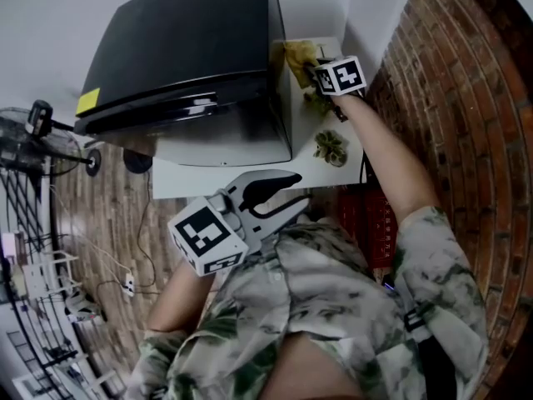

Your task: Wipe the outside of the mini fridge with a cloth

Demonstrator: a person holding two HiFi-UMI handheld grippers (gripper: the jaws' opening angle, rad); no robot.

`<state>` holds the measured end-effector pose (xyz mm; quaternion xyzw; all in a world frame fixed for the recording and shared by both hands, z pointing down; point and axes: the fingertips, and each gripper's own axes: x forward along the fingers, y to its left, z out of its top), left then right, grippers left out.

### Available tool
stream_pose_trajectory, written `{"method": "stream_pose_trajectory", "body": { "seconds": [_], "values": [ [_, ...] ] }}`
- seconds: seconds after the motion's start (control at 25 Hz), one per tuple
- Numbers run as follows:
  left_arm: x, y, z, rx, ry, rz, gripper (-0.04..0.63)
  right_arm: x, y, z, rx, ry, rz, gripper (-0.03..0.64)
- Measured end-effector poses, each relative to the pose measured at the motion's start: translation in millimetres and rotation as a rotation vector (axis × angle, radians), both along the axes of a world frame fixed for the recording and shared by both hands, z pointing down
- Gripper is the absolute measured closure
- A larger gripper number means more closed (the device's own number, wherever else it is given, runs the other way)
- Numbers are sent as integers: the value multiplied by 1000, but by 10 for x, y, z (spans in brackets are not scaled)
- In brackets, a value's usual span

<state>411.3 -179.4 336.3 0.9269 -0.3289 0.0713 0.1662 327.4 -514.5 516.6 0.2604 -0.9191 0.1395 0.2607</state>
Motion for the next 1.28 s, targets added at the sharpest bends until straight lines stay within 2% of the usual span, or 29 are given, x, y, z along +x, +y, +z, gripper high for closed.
{"method": "stream_pose_trajectory", "body": {
  "seconds": [0.08, 0.44, 0.68, 0.88, 1.28],
  "values": [
    [-2, -1, 0, 0, 4, 0, 459, 43, 1, -319, 42, -63, 7, 523],
    [78, 27, 33, -4, 22, 19, 459, 260, 332, -1469, 116, -256, 6, 523],
    [152, 76, 43, 5, 27, 21, 459, 215, 641, -1862, 142, -346, -20, 523],
    [138, 107, 35, 5, 16, 1, 459, 108, 741, -1723, 124, -339, -31, 523],
    [58, 170, 85, -12, -5, -37, 459, -20, 865, -883, 69, -219, -59, 523]
  ]
}}
